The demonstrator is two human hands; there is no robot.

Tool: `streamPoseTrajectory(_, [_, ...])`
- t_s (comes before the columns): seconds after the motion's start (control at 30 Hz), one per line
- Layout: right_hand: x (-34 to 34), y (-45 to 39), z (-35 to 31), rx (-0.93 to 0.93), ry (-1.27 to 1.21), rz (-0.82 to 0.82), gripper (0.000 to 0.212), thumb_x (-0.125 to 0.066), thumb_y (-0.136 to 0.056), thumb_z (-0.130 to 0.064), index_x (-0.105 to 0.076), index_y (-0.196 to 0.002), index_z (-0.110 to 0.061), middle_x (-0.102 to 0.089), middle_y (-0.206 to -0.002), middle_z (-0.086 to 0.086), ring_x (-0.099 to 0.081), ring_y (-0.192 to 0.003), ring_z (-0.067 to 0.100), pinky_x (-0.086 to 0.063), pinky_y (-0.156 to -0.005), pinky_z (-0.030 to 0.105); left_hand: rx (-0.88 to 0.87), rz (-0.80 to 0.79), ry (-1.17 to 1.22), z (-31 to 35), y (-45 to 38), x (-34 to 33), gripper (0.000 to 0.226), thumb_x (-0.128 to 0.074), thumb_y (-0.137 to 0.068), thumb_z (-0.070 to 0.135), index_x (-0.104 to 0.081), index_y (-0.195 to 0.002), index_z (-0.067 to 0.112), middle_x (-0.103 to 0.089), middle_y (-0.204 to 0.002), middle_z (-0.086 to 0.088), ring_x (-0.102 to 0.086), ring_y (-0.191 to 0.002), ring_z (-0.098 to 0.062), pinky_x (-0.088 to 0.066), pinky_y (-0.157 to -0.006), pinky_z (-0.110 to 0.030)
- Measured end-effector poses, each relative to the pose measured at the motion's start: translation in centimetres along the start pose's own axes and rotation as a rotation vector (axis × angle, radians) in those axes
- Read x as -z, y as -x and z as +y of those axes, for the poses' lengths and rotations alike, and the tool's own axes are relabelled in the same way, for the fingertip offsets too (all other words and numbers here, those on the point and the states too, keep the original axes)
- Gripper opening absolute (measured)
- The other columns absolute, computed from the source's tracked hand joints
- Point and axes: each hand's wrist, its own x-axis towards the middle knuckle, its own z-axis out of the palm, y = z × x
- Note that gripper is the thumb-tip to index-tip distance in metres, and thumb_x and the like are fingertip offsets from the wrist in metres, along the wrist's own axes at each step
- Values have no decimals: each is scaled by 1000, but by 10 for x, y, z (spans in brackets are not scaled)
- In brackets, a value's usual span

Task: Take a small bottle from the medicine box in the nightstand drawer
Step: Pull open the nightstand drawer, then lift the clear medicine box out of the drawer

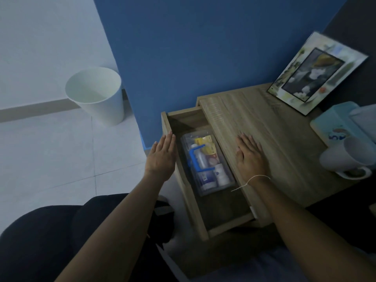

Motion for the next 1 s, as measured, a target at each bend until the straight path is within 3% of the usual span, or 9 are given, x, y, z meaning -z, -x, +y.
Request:
streamPoseTrajectory(0.37, [5,1,-4,-21,15,-57,49,-28,-99,-21,-26,-147,-8,-26,-156,8,-17,-147,21,-8,-121,40,54,-95,-16,-46,31,17,60,-23,-102,32,7,-151,15,11,-162,-4,4,-150,-24,-11,-122,-42])
streamPoseTrajectory(0.63, [0,-1,-1,-34,23,-53,51,-27,-99,-23,-23,-148,-7,-25,-157,9,-17,-146,20,-8,-121,40,87,-134,-21,-34,32,26,61,-21,-102,35,8,-151,14,10,-162,-6,4,-150,-25,-12,-123,-45])
streamPoseTrajectory(0.87, [-2,0,0,-39,9,-41,59,-17,-94,-32,-26,-147,-7,-29,-155,9,-20,-146,20,-10,-120,40,139,-109,79,-18,39,24,73,-26,-99,50,9,-151,12,13,-161,-9,10,-149,-27,-8,-123,-45])
streamPoseTrajectory(1.0, [4,1,-4,-67,-116,3,48,-34,-98,-23,-36,-142,-4,-35,-152,13,-27,-143,24,-14,-120,41,113,-54,96,-12,35,27,75,-26,-98,53,6,-151,12,10,-161,-11,9,-149,-27,-5,-122,-43])
